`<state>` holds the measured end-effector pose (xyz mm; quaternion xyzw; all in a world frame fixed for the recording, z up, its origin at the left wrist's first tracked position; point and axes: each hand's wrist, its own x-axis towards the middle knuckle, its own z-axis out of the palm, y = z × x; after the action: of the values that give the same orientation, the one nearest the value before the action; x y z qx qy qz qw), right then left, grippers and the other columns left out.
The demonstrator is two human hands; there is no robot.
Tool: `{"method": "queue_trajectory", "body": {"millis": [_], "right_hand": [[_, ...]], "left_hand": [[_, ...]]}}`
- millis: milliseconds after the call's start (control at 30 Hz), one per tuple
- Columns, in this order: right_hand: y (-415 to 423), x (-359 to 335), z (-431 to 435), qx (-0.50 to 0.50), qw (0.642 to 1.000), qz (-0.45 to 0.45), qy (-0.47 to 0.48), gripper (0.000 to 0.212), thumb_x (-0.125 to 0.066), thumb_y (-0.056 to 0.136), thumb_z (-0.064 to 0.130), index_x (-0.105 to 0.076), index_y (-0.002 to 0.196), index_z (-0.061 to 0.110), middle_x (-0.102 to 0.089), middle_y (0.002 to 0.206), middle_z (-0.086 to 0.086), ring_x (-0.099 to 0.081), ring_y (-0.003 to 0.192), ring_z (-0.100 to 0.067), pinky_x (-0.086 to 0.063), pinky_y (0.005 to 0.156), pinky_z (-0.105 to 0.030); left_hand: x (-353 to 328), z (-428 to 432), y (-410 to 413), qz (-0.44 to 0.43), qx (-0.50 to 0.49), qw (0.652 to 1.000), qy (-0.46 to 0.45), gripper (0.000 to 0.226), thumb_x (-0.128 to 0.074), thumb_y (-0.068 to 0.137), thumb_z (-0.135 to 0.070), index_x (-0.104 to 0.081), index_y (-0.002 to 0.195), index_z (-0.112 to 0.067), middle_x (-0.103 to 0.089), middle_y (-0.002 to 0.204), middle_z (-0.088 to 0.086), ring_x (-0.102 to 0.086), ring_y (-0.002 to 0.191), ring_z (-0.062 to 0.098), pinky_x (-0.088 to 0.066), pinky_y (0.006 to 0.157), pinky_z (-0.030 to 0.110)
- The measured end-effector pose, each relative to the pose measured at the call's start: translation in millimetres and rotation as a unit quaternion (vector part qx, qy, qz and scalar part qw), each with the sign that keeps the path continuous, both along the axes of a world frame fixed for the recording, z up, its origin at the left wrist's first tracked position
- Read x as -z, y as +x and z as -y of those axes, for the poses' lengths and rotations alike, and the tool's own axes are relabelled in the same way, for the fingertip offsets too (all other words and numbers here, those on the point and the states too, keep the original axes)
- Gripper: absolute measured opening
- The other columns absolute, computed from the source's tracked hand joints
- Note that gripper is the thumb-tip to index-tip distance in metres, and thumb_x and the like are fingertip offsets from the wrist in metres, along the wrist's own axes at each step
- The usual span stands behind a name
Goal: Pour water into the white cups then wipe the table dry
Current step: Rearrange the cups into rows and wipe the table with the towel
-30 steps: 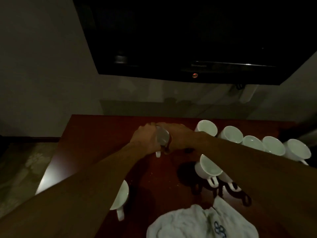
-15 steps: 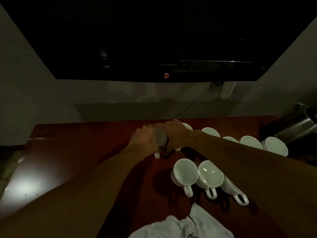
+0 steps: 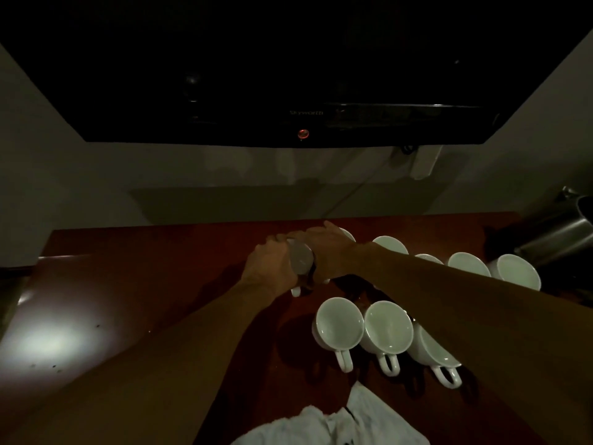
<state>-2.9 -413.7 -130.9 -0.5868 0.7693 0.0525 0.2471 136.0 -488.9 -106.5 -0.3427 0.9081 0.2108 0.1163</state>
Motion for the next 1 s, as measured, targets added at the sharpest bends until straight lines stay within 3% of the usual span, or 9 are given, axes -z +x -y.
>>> {"method": "queue_trajectory", "body": {"millis": [67,233,433,567,1000], "right_hand": [[-2,-2,2,0.006,1.0,-0.006,-0.009,0.089,-0.083,0.068,0.045,-0.04,0.145,0.028,-0.053,0.139,-0.002,-0.043,0.134,-0.029,-0.026,0.113,-0.053],[0,-12,-10,0.002,1.0,0.002,-0.022,0.108,-0.087,0.063,0.049,-0.027,0.151,0.029,-0.047,0.147,0.001,-0.033,0.142,-0.022,-0.005,0.12,-0.051],[8,-40,-21,0.014,0.999,0.008,-0.044,0.109,-0.086,0.066,0.052,-0.026,0.153,0.027,-0.044,0.15,0.001,-0.033,0.141,-0.022,-0.011,0.118,-0.045],[29,-55,-18,0.014,0.998,0.014,-0.058,0.109,-0.087,0.065,0.053,-0.027,0.153,0.026,-0.046,0.148,0.001,-0.037,0.139,-0.021,-0.015,0.117,-0.042],[223,-44,19,-0.069,0.99,0.115,-0.036,0.102,-0.083,0.073,0.046,-0.02,0.153,0.041,-0.027,0.162,0.004,-0.014,0.151,-0.019,-0.001,0.12,-0.044]], "left_hand": [[0,-2,-1,0.013,0.007,1.0,-0.005,0.075,-0.076,0.085,-0.028,-0.034,0.145,-0.011,-0.045,0.14,0.012,-0.053,0.123,0.03,-0.049,0.095,0.036],[-1,-3,2,0.041,0.014,0.999,0.007,0.091,-0.08,0.081,-0.038,-0.025,0.149,-0.012,-0.04,0.144,0.013,-0.05,0.127,0.032,-0.047,0.099,0.038],[-13,15,35,-0.003,0.006,1.0,0.005,0.09,-0.078,0.075,-0.057,-0.035,0.142,-0.016,-0.043,0.14,0.011,-0.052,0.123,0.031,-0.048,0.094,0.039],[-24,29,74,0.001,-0.012,1.0,-0.022,0.098,-0.072,0.078,-0.062,-0.026,0.15,-0.014,-0.037,0.148,0.013,-0.047,0.13,0.036,-0.045,0.099,0.042],[-25,54,287,0.012,-0.117,0.993,0.009,0.09,-0.063,0.08,-0.071,-0.035,0.147,-0.017,-0.044,0.143,0.011,-0.052,0.123,0.029,-0.049,0.091,0.037]]}}
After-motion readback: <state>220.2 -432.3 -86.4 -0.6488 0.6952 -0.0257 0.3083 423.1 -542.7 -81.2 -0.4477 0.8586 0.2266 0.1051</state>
